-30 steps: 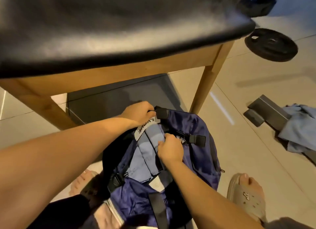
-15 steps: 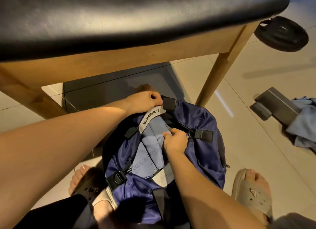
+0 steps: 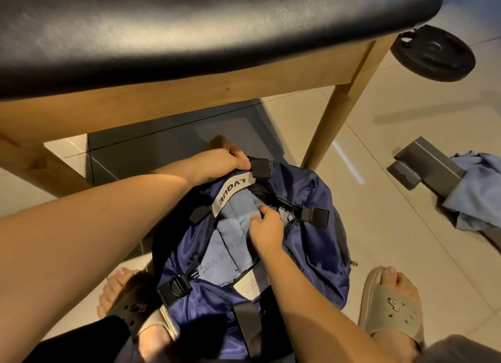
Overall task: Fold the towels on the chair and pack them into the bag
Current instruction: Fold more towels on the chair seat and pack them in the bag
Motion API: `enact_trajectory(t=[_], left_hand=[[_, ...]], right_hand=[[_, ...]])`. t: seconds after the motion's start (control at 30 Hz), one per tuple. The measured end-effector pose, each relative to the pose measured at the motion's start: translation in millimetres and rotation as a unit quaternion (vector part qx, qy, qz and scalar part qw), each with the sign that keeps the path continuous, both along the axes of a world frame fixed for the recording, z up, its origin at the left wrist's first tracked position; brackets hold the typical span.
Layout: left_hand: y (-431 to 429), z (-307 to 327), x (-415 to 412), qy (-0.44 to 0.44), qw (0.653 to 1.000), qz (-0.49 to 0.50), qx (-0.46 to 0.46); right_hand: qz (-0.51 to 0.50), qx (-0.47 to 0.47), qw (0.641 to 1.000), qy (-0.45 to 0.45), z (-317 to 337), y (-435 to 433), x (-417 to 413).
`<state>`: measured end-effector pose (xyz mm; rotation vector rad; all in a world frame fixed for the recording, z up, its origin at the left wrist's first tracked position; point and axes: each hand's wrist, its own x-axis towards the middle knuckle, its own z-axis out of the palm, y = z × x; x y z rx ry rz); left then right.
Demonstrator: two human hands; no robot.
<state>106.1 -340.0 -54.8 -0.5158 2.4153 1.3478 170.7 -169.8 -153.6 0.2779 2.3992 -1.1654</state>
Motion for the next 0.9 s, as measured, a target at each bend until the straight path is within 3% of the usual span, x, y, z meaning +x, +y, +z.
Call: enact_trajectory(t=[0.13, 0.37, 0.53, 0.7, 0.9], left_hand=[[-0.2, 0.4, 1.7, -0.007, 1.0, -0.001, 0.017], [2.2, -6.2, 5.6, -0.041, 0.997, -0.015, 0.068], [2.2, 2.0, 4.7, -0.033, 0.997, -0.058, -0.037], [5.9, 2.2, 9.7, 0.008, 0.992, -0.087, -0.086], [8.7, 1.2, 17.3, 0.038, 0.992, -0.096, -0.078]], right_hand=[[0.032, 0.049, 0.998, -0.017, 3.2, 5.3, 8.1], [0.008, 0.01, 0.999, 0.038, -11.5, -7.0, 9.7], [0.086, 0.076, 0.991, 0.063, -3.6, -1.1, 12.6], [0.135, 0.222, 0.961, 0.093, 13.1, 18.6, 48.6], [0.038, 0.12, 0.99, 0.066, 5.4, 13.2, 46.8]])
